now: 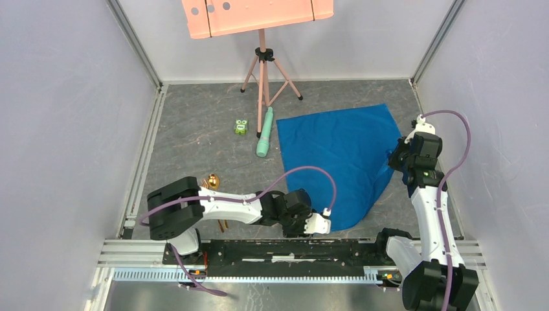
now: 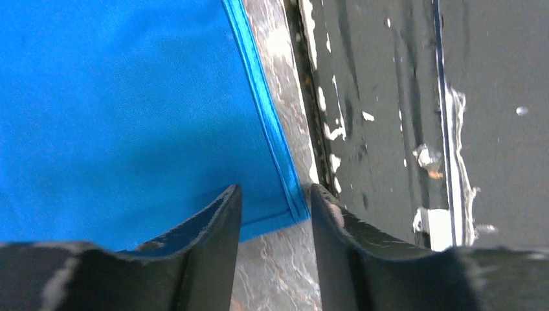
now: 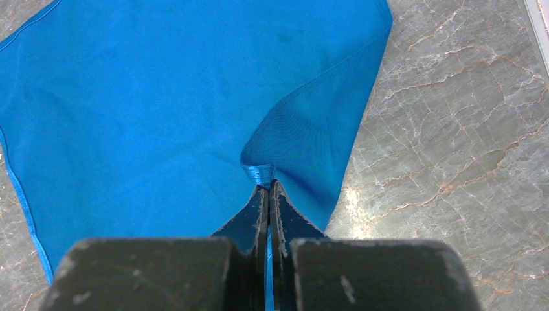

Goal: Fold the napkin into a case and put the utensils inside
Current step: Pick up the flattened napkin from the center of the board.

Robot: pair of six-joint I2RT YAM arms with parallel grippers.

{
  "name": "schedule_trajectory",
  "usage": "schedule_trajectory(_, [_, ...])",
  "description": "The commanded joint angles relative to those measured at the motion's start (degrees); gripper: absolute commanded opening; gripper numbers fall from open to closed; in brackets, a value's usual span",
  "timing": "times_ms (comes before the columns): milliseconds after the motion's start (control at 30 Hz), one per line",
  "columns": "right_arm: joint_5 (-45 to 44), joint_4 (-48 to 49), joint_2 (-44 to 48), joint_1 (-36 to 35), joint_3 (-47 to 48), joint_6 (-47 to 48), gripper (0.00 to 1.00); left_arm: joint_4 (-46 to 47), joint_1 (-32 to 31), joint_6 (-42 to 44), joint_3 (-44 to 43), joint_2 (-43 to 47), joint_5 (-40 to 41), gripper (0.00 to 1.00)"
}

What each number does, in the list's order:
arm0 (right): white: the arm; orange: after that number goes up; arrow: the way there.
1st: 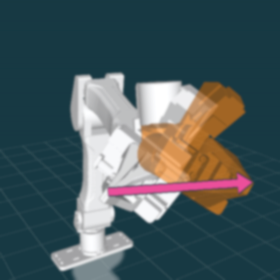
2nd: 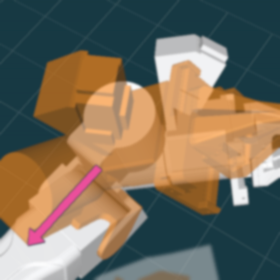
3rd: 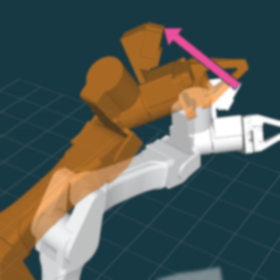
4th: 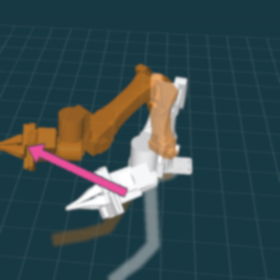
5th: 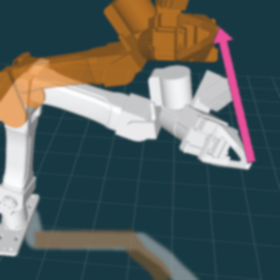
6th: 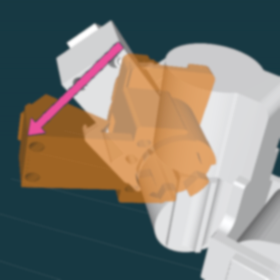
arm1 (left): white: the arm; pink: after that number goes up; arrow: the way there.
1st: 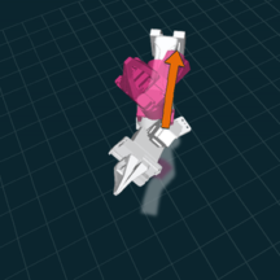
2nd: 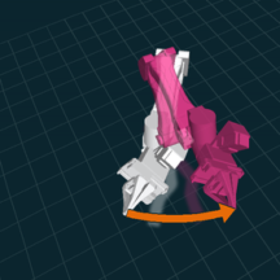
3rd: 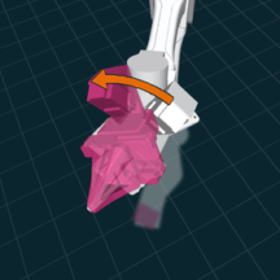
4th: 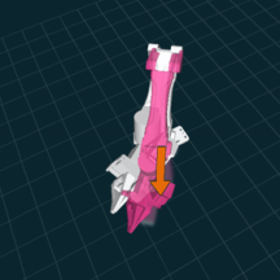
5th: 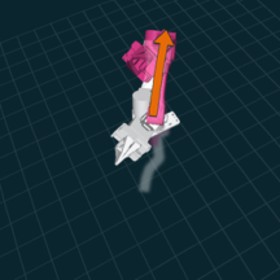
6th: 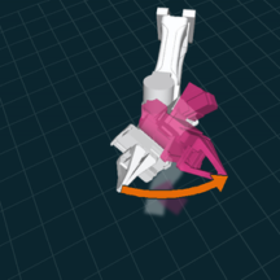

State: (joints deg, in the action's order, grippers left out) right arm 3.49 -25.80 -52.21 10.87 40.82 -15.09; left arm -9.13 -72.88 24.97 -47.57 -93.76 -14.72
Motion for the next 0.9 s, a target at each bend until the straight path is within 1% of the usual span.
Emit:
schedule_trajectory(0, [0.1, 1.2, 0.1, -0.5, 2.3, 0.6, 0.01, 3.8, -0.9, 1.6, 1.3, -4.7, 3.9, 0.45])
schedule_trajectory(67, [0.0, 1.1, 0.1, -0.5, 2.3, 0.7, 0.0, 4.1, -0.9, 1.7, 1.7, -5.7, 4.2, 0.38])
schedule_trajectory(100, [-0.1, 1.1, 0.2, -0.5, 2.3, 0.7, 0.0, 4.2, -0.9, 1.7, 1.7, -6.1, 4.5, 0.29])
schedule_trajectory(133, [-0.1, 1.1, 0.2, -0.6, 2.4, 0.7, 0.0, 4.4, -0.9, 1.6, 1.7, -6.2, 4.8, 0.18])
schedule_trajectory(167, [-0.1, 1.1, 0.2, -0.6, 2.3, 0.6, 0.0, 5.0, -0.9, 1.5, 1.9, -6.0, 5.6, 0.1])
schedule_trajectory(300, [-0.5, 0.9, 0.2, -0.7, 2.4, 0.8, 0.01, 3.9, -0.9, 1.8, 1.7, -4.6, 6.7, 0.05])
schedule_trajectory(367, [-0.5, 0.9, 0.3, -0.7, 2.4, 0.8, 0.01, 2.3, -0.9, 1.1, 1.3, -3.1, 6.4, 0.05])
schedule_trajectory(433, [-0.6, 0.8, 0.2, -0.7, 2.5, 0.9, 0.0, 0.1, -0.9, -0.4, 0.4, -1.2, 4.9, 0.08])
schedule_trajectory(467, [-0.7, 0.8, 0.3, -0.7, 2.5, 0.9, 0.0, -0.8, -0.8, -1.3, 0.1, -0.1, 4.6, 0.16])
schedule_trajectory(500, [-0.7, 0.8, 0.3, -0.7, 2.4, 0.9, 0.0, -1.3, -0.9, -2.0, 0.1, 0.9, 4.6, 0.27])
schedule_trajectory(533, [-0.7, 0.9, 0.3, -0.7, 2.4, 0.8, 0.0, -1.4, -0.9, -2.8, 0.3, 2.3, 4.4, 0.35])
schedule_trajectory(567, [-0.7, 1.0, 0.4, -0.7, 2.3, 0.9, 0.0, -1.3, -0.8, -3.3, 0.7, 3.8, 4.4, 0.41])
schedule_trajectory(633, [-0.6, 1.1, 0.4, -0.7, 2.0, 0.9, 0.0, -1.0, -0.8, -3.8, 1.5, 5.8, 5.2, 0.48])
schedule_trajectory(733, [-0.3, 1.2, 0.4, -0.8, 1.9, 0.8, 0.0, -0.6, -0.6, -3.7, 2.2, 6.5, 5.7, 0.52])
schedule_trajectory(867, [-0.2, 1.1, 0.6, -0.8, 1.9, 0.8, 0.0, -0.5, -0.6, -3.8, 1.4, 4.0, 4.5, 0.55])
